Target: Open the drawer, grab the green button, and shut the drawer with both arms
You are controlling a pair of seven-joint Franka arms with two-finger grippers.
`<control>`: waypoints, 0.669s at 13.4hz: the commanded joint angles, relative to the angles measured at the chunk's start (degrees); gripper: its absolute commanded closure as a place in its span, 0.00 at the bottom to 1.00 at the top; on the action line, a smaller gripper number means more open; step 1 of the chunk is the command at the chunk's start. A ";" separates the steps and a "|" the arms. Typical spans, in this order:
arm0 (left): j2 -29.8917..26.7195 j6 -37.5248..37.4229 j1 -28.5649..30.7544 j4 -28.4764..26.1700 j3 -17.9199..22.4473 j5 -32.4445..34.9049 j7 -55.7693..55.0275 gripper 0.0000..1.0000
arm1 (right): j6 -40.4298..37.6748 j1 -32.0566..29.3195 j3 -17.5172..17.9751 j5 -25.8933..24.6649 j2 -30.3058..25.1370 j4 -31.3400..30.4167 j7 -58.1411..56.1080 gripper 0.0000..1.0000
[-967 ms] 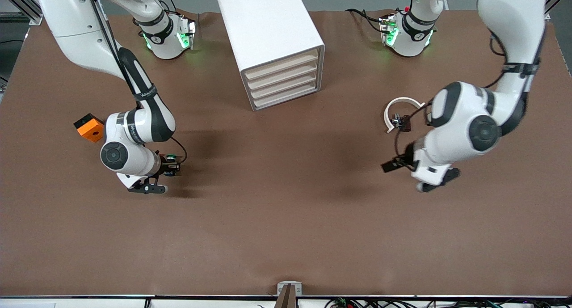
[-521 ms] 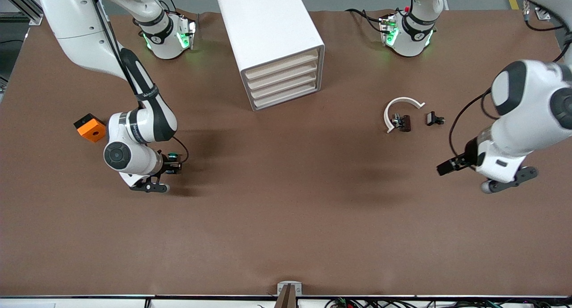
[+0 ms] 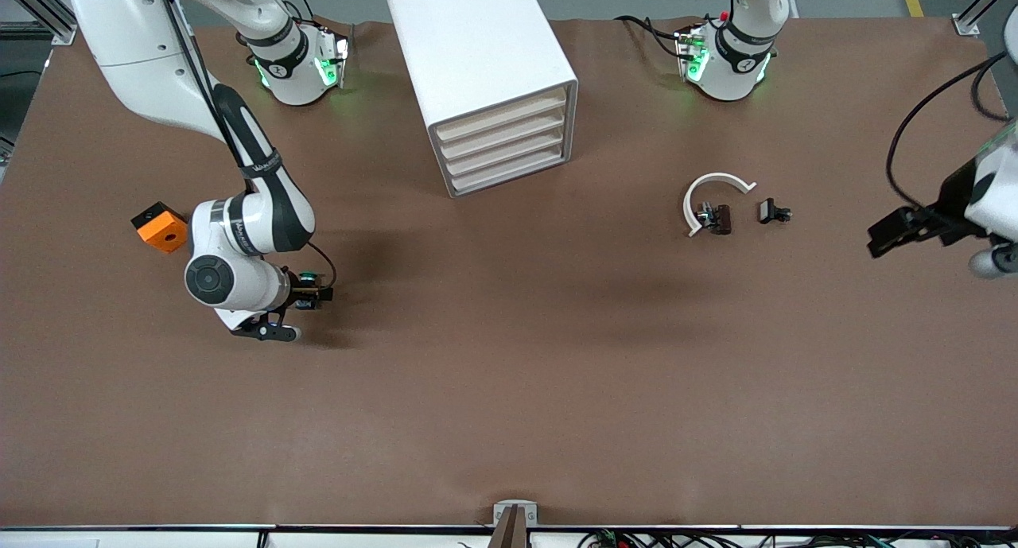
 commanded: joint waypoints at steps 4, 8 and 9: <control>-10.69 -6.16 -5.83 -5.64 5.67 -0.02 7.19 0.00 | -15.43 -1.59 0.24 0.05 -10.24 4.34 2.20 0.00; -13.07 -5.73 -5.22 -8.81 5.76 -1.85 7.19 0.00 | -20.37 -2.82 0.15 -0.92 -18.50 5.67 1.06 0.00; -13.07 -5.73 -4.52 -8.81 5.76 -3.60 7.28 0.00 | -21.51 -3.87 0.15 -0.92 -20.61 5.67 0.10 0.00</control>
